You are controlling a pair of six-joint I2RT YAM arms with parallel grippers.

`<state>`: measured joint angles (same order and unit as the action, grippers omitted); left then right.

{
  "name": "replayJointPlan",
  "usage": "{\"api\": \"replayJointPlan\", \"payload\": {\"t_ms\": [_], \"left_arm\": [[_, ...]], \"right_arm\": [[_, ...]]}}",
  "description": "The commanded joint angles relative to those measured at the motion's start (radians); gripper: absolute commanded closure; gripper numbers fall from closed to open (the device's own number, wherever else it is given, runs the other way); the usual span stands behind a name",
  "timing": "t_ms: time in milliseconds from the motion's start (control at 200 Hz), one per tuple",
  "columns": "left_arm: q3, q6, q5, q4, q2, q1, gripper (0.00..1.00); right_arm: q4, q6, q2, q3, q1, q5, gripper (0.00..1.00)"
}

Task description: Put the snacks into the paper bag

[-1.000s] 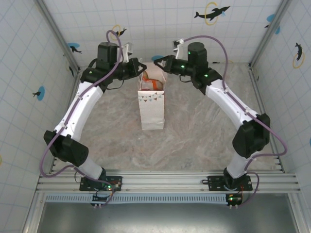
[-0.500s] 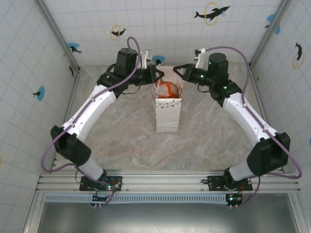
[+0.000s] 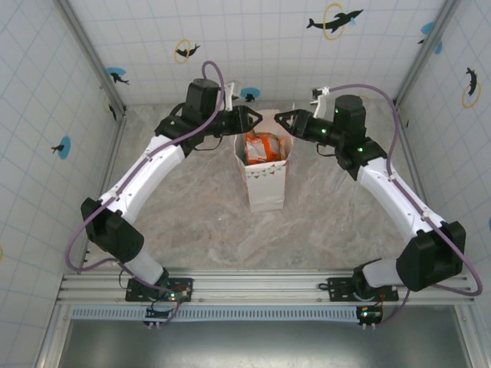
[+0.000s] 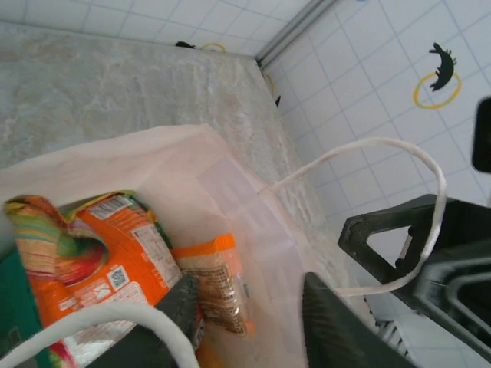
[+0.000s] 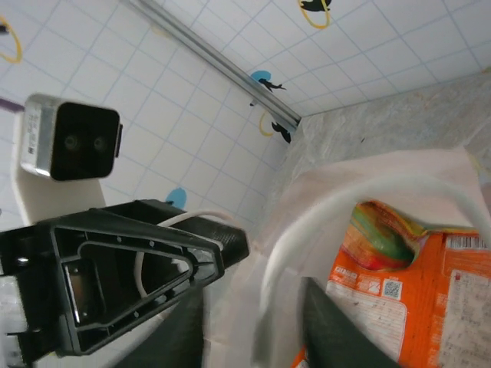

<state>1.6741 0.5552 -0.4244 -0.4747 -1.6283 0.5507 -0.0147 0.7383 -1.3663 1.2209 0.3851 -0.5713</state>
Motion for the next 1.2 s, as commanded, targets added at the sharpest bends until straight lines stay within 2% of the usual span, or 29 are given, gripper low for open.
{"api": "replayJointPlan", "payload": {"t_ms": [0, 195, 225, 305, 460, 620, 670, 706, 746, 791, 861, 876, 891, 996, 1101, 1191], "left_arm": [[0.012, -0.022, 0.025, -0.041, 0.054, -0.048, 0.51], [-0.066, -0.038, 0.083, -0.019, 0.174, -0.115, 0.44], [-0.085, -0.038, 0.082, -0.013, 0.197, -0.161, 0.43], [-0.138, -0.037, 0.09, -0.004, 0.253, -0.216, 0.36], [-0.231, -0.044, 0.078, -0.003, 0.336, -0.331, 0.29], [-0.33, -0.107, 0.143, 0.016, 0.404, -0.393, 0.23], [-0.388, -0.141, 0.189, 0.05, 0.428, -0.399, 0.17], [-0.439, -0.157, 0.244, 0.079, 0.448, -0.402, 0.03], [-0.502, -0.157, 0.329, 0.118, 0.471, -0.404, 0.02], [-0.577, -0.156, 0.418, 0.17, 0.501, -0.412, 0.02], [-0.71, -0.179, 0.543, 0.265, 0.547, -0.423, 0.02], [-0.743, -0.186, 0.571, 0.293, 0.559, -0.424, 0.02], [-0.782, -0.193, 0.594, 0.324, 0.568, -0.423, 0.02], [-0.989, -0.294, 0.713, 0.531, 0.625, -0.429, 0.02], [-1.156, -0.435, 0.751, 0.715, 0.623, -0.436, 0.02], [-1.244, -0.465, 0.794, 0.814, 0.567, -0.44, 0.02]], "right_arm": [[0.024, -0.032, 0.063, -0.02, -0.018, 0.013, 0.49], [0.095, -0.064, 0.143, -0.066, -0.074, 0.027, 0.47], [0.101, -0.069, 0.157, -0.074, -0.084, 0.025, 0.47], [0.133, -0.092, 0.187, -0.084, -0.116, 0.016, 0.46], [0.174, -0.132, 0.247, -0.129, -0.215, 0.011, 0.44], [0.17, -0.158, 0.302, -0.219, -0.306, 0.038, 0.44], [0.169, -0.187, 0.321, -0.257, -0.324, 0.08, 0.43], [0.168, -0.212, 0.334, -0.287, -0.33, 0.127, 0.43], [0.16, -0.243, 0.348, -0.329, -0.334, 0.193, 0.42], [0.138, -0.281, 0.368, -0.388, -0.334, 0.281, 0.36], [0.075, -0.342, 0.398, -0.499, -0.336, 0.386, 0.21], [0.058, -0.352, 0.404, -0.521, -0.336, 0.409, 0.03], [0.043, -0.356, 0.41, -0.545, -0.336, 0.438, 0.0], [-0.088, -0.398, 0.427, -0.69, -0.339, 0.537, 0.0], [-0.257, -0.416, 0.428, -0.83, -0.338, 0.602, 0.0], [-0.379, -0.434, 0.4, -0.926, -0.339, 0.634, 0.0]]}}
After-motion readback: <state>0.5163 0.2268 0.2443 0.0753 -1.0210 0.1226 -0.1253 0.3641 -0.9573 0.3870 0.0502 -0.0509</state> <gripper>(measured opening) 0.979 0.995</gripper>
